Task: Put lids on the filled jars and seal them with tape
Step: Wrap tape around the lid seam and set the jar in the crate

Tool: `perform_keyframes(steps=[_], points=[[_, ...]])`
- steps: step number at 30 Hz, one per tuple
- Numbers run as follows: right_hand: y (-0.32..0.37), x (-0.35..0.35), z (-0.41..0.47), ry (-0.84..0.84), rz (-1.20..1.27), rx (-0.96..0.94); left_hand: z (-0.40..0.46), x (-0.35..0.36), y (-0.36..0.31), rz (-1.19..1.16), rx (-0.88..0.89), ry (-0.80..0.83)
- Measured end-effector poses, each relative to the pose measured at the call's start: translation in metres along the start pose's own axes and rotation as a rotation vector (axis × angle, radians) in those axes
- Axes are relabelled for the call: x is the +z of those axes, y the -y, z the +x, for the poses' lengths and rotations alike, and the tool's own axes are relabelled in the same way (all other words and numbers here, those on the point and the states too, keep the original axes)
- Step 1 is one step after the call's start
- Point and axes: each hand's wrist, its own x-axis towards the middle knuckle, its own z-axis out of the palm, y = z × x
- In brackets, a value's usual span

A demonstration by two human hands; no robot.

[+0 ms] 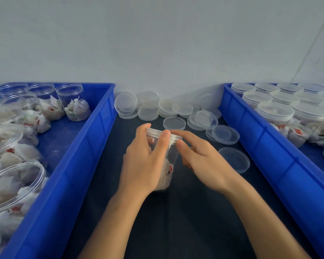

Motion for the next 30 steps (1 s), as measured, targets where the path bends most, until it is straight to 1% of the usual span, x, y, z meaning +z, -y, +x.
perform_keyframes(steps=[2,3,7,11,21,27,30], points=[[-0.001,-0.004,-0.002,0.056,0.096,0.028,0.001,-0.001,0.002,-0.041,-0.005,-0.024],[-0.002,-0.005,-0.003,0.053,0.082,0.026,0.002,-0.003,0.002,-0.074,-0.008,-0.032],[0.001,-0.007,-0.004,-0.035,-0.180,-0.016,0.002,-0.010,0.002,-0.204,-0.002,-0.046],[0.005,-0.008,-0.004,-0.079,-0.306,-0.022,0.003,-0.010,0.004,-0.260,0.004,-0.030],[0.005,-0.012,-0.004,-0.030,-0.324,-0.025,0.008,-0.012,0.012,-0.323,0.053,0.049],[0.006,-0.013,-0.005,0.052,-0.300,0.024,0.011,-0.015,0.014,-0.364,0.032,0.129],[0.005,-0.014,-0.006,0.060,-0.274,0.030,0.011,-0.016,0.015,-0.357,-0.001,0.166]])
